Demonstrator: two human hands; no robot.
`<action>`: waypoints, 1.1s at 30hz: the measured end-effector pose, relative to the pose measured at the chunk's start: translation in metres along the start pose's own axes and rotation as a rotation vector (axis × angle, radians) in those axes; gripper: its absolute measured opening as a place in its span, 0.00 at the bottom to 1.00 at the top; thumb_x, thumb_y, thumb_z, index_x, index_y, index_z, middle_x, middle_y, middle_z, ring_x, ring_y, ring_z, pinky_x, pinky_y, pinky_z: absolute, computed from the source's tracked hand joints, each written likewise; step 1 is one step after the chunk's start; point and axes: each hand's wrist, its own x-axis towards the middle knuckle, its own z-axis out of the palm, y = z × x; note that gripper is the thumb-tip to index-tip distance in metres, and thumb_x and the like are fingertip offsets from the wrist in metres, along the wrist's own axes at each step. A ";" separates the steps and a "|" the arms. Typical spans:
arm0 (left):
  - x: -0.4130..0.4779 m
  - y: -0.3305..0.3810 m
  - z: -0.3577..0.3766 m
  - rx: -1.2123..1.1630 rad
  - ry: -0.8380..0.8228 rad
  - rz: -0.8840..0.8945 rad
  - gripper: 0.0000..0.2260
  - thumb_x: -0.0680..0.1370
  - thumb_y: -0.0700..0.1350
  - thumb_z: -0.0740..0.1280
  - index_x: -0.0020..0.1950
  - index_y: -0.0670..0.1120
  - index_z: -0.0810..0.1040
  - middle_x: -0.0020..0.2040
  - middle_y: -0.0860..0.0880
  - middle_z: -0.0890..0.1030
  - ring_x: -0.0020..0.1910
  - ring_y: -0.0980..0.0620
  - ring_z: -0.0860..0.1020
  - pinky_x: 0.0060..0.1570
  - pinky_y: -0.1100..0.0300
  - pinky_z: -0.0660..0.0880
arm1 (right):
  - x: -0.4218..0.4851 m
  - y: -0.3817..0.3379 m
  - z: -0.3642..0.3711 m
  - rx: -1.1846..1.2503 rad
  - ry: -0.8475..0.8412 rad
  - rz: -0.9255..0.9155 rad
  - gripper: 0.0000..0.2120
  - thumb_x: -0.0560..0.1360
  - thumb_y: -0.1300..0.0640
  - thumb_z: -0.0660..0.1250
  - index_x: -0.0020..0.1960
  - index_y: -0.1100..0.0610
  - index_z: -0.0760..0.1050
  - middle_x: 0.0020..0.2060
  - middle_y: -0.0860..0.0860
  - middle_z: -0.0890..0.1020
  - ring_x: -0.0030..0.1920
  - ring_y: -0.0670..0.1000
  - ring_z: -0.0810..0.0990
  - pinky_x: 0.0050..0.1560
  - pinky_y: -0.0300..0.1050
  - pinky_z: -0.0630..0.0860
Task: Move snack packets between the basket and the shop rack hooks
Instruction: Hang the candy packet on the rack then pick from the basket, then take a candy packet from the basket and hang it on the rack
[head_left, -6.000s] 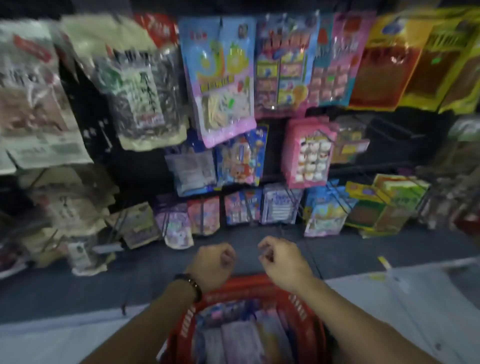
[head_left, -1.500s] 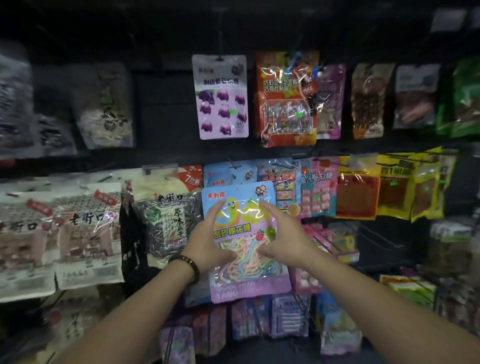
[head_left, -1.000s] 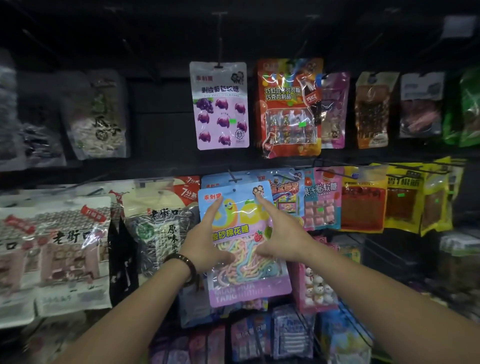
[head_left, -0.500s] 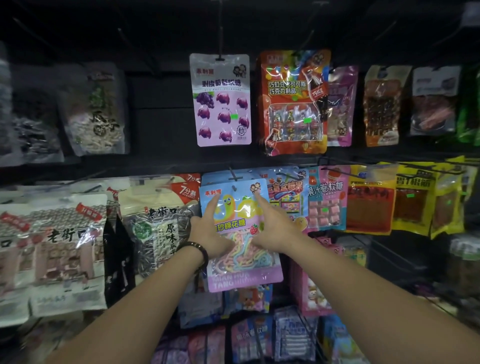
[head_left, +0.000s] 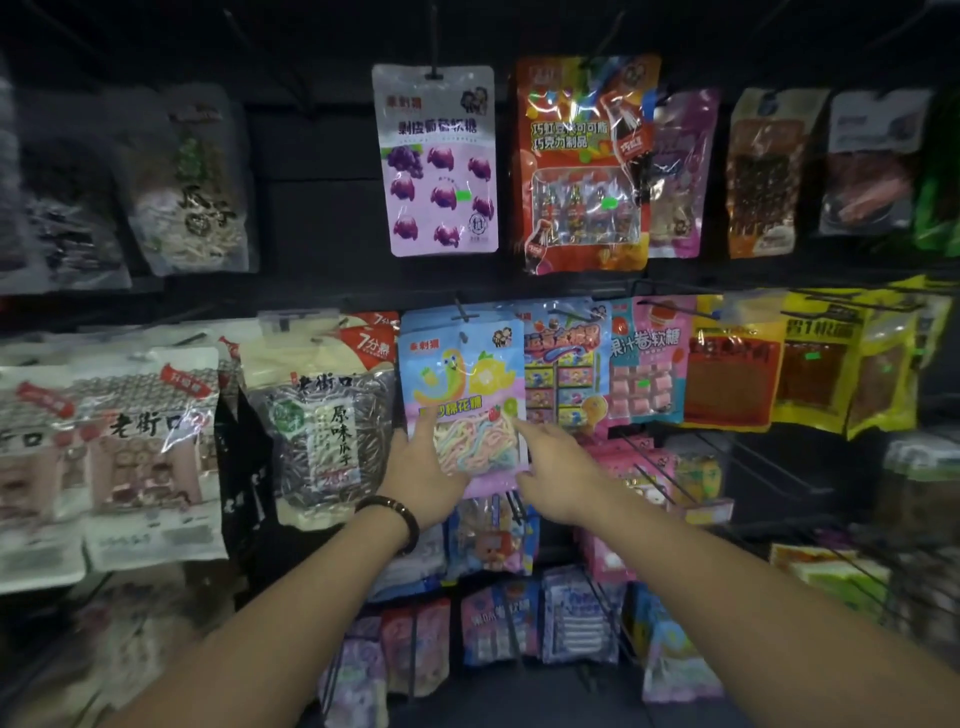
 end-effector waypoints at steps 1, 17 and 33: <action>-0.018 0.002 0.001 0.008 -0.006 0.003 0.36 0.70 0.54 0.73 0.77 0.56 0.68 0.65 0.44 0.77 0.63 0.42 0.80 0.63 0.49 0.80 | -0.012 0.003 0.007 -0.008 0.038 -0.023 0.34 0.83 0.56 0.66 0.85 0.49 0.56 0.79 0.58 0.65 0.75 0.62 0.72 0.70 0.58 0.76; -0.275 -0.184 0.176 0.104 -0.609 -0.214 0.07 0.79 0.50 0.72 0.47 0.63 0.79 0.39 0.61 0.76 0.42 0.61 0.76 0.50 0.64 0.72 | -0.229 0.108 0.299 0.223 -0.248 0.201 0.09 0.74 0.56 0.68 0.50 0.49 0.84 0.45 0.47 0.88 0.47 0.50 0.86 0.50 0.41 0.79; -0.297 -0.337 0.339 0.552 -0.848 -0.506 0.39 0.78 0.56 0.71 0.84 0.49 0.57 0.81 0.41 0.63 0.78 0.35 0.67 0.74 0.41 0.71 | -0.307 0.165 0.472 0.366 -0.581 0.574 0.07 0.79 0.52 0.74 0.46 0.50 0.77 0.39 0.48 0.81 0.42 0.49 0.80 0.41 0.38 0.69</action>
